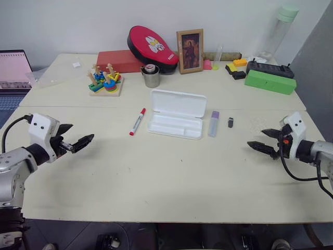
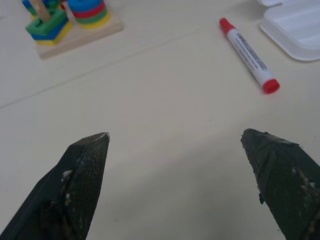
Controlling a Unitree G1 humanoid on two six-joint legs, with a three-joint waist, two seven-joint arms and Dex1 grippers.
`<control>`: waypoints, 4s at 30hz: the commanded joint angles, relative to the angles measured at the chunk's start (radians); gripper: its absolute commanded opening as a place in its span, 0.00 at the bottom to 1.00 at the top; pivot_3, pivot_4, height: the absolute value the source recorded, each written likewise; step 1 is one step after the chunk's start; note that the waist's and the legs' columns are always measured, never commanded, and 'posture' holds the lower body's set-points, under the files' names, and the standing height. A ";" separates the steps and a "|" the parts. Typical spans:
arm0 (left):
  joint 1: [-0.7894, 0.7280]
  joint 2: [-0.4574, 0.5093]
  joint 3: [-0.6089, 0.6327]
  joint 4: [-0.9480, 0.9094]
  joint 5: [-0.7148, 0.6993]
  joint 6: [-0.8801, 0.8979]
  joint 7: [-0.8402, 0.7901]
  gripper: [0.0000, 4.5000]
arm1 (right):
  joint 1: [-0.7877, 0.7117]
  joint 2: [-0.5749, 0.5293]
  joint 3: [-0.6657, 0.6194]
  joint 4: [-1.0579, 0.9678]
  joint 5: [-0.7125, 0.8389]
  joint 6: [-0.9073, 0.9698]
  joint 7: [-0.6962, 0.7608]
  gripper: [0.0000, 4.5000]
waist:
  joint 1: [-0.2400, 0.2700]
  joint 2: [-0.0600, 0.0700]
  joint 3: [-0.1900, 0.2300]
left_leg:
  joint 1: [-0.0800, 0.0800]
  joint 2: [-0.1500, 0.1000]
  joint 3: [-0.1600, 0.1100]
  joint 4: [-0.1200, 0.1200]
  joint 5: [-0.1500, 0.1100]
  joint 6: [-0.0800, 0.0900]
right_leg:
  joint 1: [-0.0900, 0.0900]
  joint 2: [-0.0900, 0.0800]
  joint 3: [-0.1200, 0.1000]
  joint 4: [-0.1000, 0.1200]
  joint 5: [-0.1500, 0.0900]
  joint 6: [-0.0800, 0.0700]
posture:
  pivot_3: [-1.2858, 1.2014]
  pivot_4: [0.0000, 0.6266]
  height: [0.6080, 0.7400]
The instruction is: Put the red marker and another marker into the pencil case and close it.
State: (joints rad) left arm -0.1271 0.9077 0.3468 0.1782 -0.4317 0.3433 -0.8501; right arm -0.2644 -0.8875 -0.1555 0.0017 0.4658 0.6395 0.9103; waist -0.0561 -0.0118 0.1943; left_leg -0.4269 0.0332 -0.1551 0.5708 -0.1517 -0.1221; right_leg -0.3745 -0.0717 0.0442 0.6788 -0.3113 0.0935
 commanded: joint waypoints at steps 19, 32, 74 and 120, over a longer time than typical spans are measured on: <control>0.033 0.030 0.013 -0.101 0.025 0.082 -0.046 1.00 | -0.025 0.021 -0.028 -0.005 -0.012 -0.006 0.002 0.99 | 0.000 0.000 0.000 | 0.000 0.000 0.000 0.000 0.000 0.000 | 0.000 0.000 0.000 0.000 0.000 0.000 | 0.52 0.24 1.00; 0.044 0.018 0.011 -0.102 0.048 0.067 -0.032 1.00 | -0.037 0.027 -0.015 0.006 -0.024 -0.037 0.017 0.99 | 0.001 0.000 0.000 | 0.000 0.000 0.000 0.000 0.000 0.000 | 0.000 0.000 0.000 0.000 0.000 0.000 | 0.52 0.24 1.00; -0.250 -0.235 -0.204 -0.477 -0.167 0.246 -0.014 1.00 | -0.580 0.512 0.559 0.394 -0.429 -0.167 0.095 0.11 | -0.001 -0.001 0.000 | 0.000 0.000 -0.002 0.001 0.000 0.000 | 0.000 0.000 -0.002 0.002 0.003 -0.003 | 0.52 0.24 1.00; -0.314 -0.069 0.028 -0.399 -0.300 0.372 0.108 1.00 | -0.353 0.381 0.403 -0.390 -0.101 0.102 0.222 0.54 | 0.000 -0.001 0.000 | 0.001 0.000 -0.002 0.002 0.000 0.000 | 0.001 0.000 -0.002 0.001 0.001 0.001 | 0.52 0.24 1.00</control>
State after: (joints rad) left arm -0.3975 0.8106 0.3445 -0.2857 -0.7715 0.7371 -0.7703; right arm -0.5813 -0.5079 0.3295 -0.3209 0.2639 0.6998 1.1159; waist -0.0557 -0.0130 0.1939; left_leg -0.4264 0.0333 -0.1574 0.5724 -0.1515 -0.1223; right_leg -0.3735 -0.0714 0.0423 0.6801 -0.3107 0.0943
